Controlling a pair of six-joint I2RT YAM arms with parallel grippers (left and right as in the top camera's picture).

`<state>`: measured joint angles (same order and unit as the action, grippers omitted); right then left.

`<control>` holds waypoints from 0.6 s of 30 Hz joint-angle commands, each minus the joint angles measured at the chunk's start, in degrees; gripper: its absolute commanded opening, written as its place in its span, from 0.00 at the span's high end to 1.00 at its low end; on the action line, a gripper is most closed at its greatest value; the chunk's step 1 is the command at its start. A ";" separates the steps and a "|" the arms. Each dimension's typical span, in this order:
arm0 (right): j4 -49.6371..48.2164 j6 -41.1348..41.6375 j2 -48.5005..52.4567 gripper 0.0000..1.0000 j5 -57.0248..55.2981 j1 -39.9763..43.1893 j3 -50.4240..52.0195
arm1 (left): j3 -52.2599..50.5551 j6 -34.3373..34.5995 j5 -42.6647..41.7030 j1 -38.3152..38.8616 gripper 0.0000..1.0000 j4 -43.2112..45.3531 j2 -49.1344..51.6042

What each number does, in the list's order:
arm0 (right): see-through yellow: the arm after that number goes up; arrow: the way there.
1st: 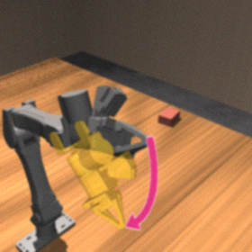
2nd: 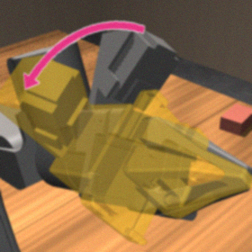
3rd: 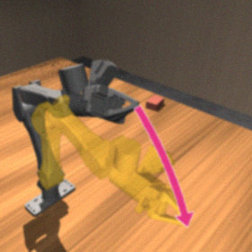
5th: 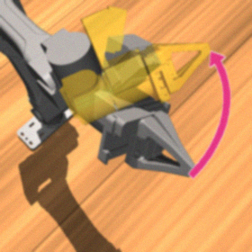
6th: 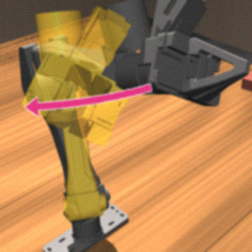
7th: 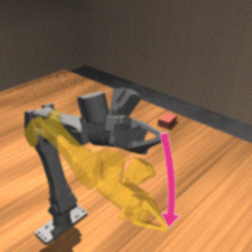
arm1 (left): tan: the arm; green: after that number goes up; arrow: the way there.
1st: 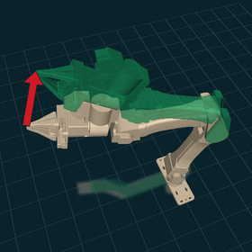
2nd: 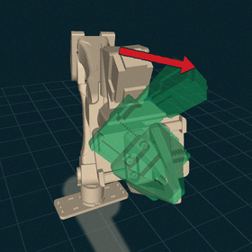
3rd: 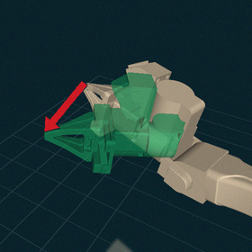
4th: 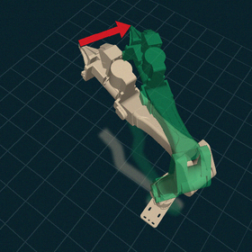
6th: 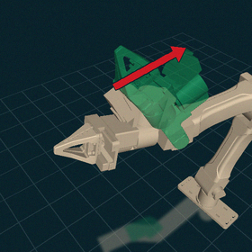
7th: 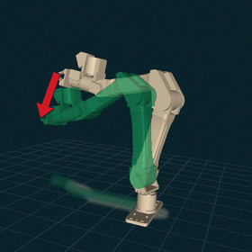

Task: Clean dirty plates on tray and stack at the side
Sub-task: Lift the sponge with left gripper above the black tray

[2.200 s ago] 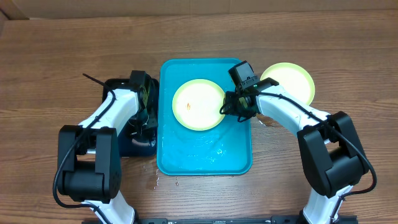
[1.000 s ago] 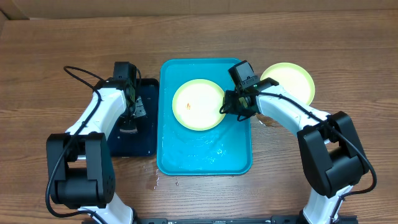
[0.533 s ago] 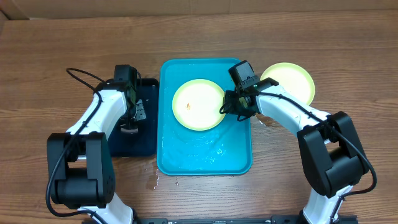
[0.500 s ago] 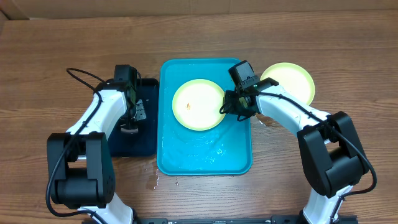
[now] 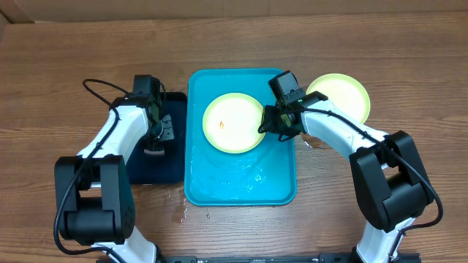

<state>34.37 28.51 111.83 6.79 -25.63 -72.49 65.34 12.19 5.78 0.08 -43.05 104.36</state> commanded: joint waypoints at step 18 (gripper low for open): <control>-3.17 0.26 -0.70 0.58 -0.68 -0.11 0.13 | -2.32 3.28 -0.15 -1.73 0.96 1.36 -0.55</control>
<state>31.51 28.51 111.83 6.59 -25.65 -72.47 63.77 14.72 6.00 -1.50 -41.71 104.36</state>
